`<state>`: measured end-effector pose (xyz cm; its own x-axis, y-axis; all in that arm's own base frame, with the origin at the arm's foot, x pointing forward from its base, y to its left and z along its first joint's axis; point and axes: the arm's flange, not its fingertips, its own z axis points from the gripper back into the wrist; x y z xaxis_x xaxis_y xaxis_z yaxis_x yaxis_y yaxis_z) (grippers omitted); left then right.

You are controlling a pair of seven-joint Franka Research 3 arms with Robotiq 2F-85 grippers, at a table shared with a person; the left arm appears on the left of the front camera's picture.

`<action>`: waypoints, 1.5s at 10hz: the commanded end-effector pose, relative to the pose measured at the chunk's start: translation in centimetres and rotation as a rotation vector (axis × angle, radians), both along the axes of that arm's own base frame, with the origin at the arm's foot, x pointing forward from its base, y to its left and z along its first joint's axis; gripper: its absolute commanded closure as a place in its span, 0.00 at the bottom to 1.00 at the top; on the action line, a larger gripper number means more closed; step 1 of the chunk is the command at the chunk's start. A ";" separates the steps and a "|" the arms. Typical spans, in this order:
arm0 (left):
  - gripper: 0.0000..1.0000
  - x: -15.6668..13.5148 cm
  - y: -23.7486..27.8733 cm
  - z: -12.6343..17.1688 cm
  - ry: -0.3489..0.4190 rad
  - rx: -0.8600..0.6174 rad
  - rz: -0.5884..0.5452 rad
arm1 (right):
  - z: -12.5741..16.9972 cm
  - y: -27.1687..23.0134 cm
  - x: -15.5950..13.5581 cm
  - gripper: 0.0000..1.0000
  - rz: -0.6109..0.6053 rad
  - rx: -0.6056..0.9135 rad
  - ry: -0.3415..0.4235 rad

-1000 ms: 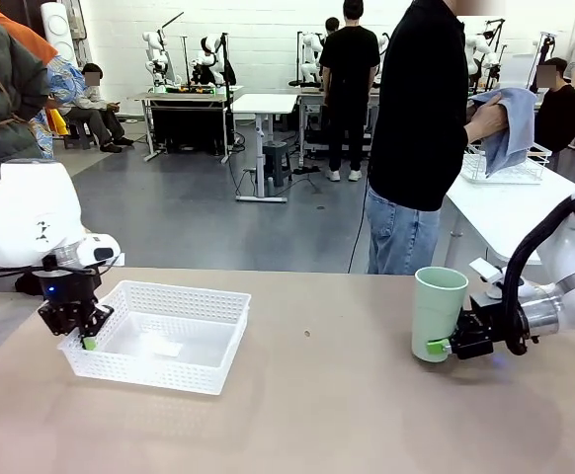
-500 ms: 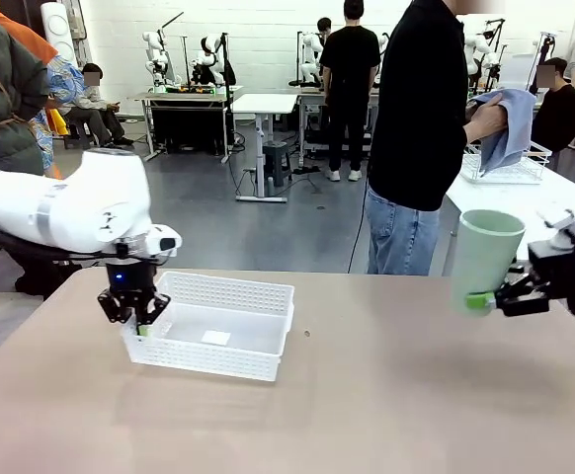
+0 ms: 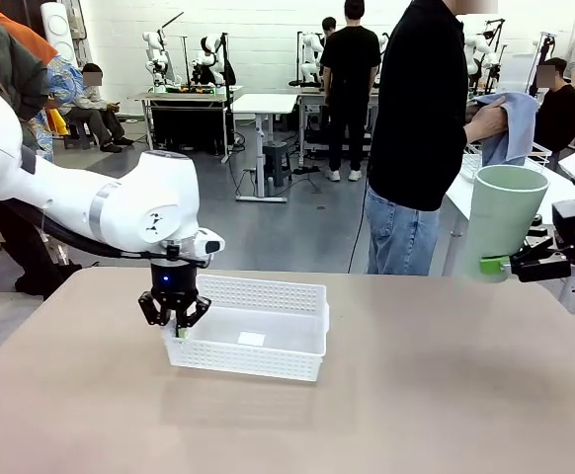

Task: Clean and organize the cups into the basket.
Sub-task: Pick up the Organizing basket and move it to the center of the table, then pick up the Reusable plastic cup from the right side of the table and place it inside the Organizing basket.

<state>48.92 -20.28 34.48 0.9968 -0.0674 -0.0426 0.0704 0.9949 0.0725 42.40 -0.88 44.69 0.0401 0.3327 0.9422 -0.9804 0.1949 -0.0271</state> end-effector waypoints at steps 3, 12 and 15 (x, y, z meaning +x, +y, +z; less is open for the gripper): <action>1.00 -1.9 -5.2 -0.1 -0.061 0.048 0.104 | 0.2 0.1 -0.2 1.00 -0.066 0.038 0.017; 1.00 -3.0 -8.2 0.1 -0.058 0.015 0.097 | 1.3 8.5 -0.1 1.00 -0.137 -0.472 0.142; 1.00 -3.0 -8.2 0.1 -0.058 0.015 0.097 | 1.9 18.3 3.8 1.00 -0.194 -0.820 0.298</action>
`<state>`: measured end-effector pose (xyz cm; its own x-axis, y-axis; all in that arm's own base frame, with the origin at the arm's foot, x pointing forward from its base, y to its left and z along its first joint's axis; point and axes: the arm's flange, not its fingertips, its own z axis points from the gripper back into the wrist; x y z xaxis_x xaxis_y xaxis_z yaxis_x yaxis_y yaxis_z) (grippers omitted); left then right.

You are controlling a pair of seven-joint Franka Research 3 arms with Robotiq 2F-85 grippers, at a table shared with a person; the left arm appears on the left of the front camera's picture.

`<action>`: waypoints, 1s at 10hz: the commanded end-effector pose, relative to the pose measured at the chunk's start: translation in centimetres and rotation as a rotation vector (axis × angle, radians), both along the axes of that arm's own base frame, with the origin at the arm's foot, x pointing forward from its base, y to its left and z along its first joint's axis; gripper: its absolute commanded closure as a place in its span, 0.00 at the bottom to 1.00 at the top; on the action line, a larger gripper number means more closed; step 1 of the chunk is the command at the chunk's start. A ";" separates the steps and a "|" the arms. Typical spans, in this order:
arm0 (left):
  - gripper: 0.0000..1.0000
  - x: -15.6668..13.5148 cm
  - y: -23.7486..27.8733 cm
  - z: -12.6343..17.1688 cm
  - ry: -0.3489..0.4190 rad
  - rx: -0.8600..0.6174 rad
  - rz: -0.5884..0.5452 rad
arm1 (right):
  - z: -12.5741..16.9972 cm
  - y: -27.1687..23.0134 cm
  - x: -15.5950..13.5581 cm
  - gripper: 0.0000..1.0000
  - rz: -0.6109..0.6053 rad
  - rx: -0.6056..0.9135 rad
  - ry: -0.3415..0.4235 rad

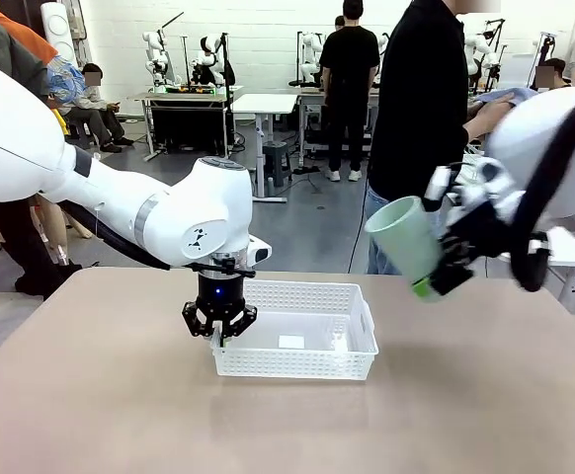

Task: Clean and organize the cups into the basket.
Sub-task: Pick up the Organizing basket and move it to the center of the table, then pick up the Reusable plastic cup from the right side of the table and place it inside the Organizing basket.

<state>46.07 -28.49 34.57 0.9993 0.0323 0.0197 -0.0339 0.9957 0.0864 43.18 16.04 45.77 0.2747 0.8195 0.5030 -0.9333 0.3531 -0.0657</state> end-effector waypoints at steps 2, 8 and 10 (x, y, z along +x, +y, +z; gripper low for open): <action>1.00 -0.2 0.0 0.0 0.005 0.002 -0.002 | 2.1 5.8 4.0 1.00 -0.017 -0.287 0.150; 1.00 -0.2 0.0 0.0 0.005 0.002 -0.002 | 3.8 11.3 2.2 1.00 0.365 -0.468 0.266; 1.00 -0.2 0.0 0.0 0.005 0.002 -0.002 | 3.6 12.4 1.4 1.00 0.311 -0.443 0.266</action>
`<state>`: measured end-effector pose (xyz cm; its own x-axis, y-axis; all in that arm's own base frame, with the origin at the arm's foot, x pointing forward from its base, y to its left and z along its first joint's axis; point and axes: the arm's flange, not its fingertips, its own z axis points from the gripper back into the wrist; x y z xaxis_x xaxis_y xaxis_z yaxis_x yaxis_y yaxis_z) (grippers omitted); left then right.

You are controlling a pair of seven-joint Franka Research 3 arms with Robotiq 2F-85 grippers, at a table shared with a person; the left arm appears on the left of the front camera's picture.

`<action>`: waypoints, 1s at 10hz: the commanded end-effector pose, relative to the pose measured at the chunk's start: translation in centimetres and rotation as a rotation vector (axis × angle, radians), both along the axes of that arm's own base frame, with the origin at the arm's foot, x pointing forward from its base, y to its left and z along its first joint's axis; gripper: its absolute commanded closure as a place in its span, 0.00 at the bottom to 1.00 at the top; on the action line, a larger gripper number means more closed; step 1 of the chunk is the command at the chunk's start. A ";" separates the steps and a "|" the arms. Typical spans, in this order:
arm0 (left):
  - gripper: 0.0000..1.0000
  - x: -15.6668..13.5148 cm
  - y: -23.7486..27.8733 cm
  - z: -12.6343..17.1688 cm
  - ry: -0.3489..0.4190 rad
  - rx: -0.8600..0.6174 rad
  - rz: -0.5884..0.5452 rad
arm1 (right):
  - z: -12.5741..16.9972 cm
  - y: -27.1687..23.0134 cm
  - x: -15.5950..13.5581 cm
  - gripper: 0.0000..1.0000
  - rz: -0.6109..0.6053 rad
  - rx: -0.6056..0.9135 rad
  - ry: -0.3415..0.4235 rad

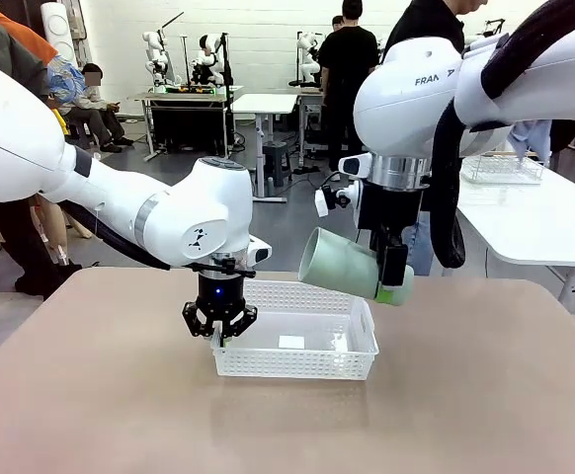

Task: Clean and organize the cups into the basket.
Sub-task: Pick up the Organizing basket and move it to the center of the table, then pick up the Reusable plastic cup from the right side of the table and place it inside the Organizing basket.

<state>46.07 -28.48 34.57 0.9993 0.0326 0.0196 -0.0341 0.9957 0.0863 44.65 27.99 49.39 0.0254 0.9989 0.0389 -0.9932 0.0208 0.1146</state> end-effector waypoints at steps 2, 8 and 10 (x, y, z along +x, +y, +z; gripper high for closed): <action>1.00 -0.2 0.0 0.0 0.005 0.002 -0.003 | 0.0 0.4 -0.1 1.00 -0.033 0.003 -0.009; 1.00 -0.2 0.0 0.0 0.005 0.002 -0.003 | -2.2 1.9 2.1 0.21 0.005 0.040 -0.046; 1.00 -0.2 0.0 0.0 0.005 0.002 -0.003 | -3.9 2.3 3.3 0.21 0.013 0.064 -0.009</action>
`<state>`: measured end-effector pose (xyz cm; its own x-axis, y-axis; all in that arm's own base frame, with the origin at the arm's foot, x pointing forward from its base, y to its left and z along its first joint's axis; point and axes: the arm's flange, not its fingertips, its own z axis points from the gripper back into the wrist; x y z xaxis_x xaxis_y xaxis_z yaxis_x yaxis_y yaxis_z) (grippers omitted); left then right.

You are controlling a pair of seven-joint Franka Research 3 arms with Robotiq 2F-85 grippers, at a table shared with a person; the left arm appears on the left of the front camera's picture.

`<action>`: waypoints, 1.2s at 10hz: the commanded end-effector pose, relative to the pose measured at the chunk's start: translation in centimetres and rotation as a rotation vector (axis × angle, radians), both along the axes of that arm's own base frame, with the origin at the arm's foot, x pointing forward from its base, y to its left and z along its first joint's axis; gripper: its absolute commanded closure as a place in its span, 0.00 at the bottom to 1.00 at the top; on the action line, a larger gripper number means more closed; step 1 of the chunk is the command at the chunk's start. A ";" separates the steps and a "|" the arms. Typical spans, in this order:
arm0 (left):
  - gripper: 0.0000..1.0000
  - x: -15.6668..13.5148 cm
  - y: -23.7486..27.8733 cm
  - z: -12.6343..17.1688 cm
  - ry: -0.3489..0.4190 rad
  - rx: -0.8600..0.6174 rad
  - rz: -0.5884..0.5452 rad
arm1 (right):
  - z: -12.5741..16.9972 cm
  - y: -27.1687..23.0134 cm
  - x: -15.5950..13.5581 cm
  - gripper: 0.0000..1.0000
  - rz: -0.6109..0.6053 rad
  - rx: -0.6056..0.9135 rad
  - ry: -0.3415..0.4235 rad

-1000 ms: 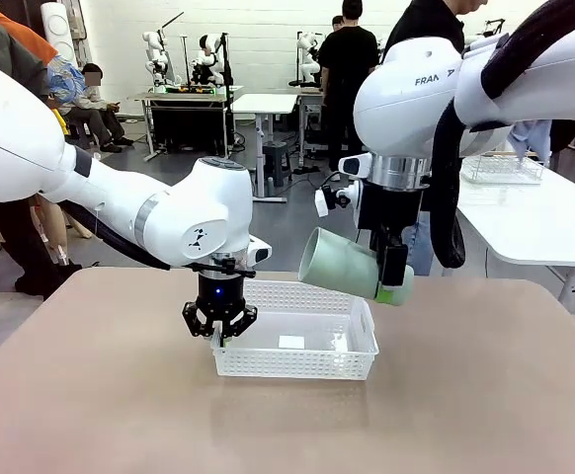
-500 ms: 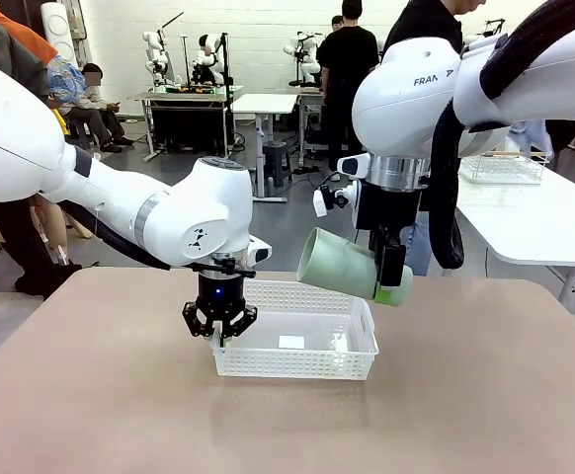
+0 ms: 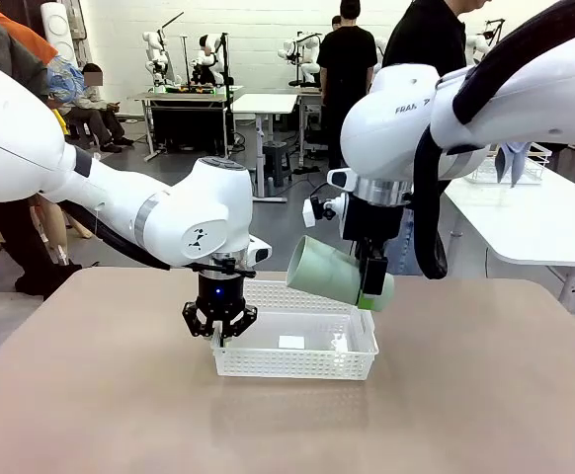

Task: Clean and organize the cups into the basket.
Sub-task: Pick up the Organizing basket and move it to the center of the table, then pick up the Reusable plastic cup from the right side of the table and place it inside the Organizing basket.

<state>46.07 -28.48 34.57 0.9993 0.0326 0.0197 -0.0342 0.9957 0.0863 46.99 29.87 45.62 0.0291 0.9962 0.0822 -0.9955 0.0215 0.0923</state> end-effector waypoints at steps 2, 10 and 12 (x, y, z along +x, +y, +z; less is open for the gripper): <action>1.00 -0.2 0.0 0.0 0.005 0.002 -0.003 | -1.4 0.4 1.6 0.21 0.025 0.034 0.052; 1.00 -0.2 0.0 0.0 0.005 0.002 -0.003 | -5.9 -0.6 3.4 0.21 0.001 0.138 0.088; 1.00 -0.2 0.0 0.0 0.005 0.002 -0.003 | -7.3 -0.7 3.8 0.21 -0.007 0.142 0.108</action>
<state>46.07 -28.48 34.57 0.9993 0.0326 0.0197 -0.0342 0.9957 0.0863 50.55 29.44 38.66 0.0516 0.9811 0.1863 -0.9798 0.0137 0.1994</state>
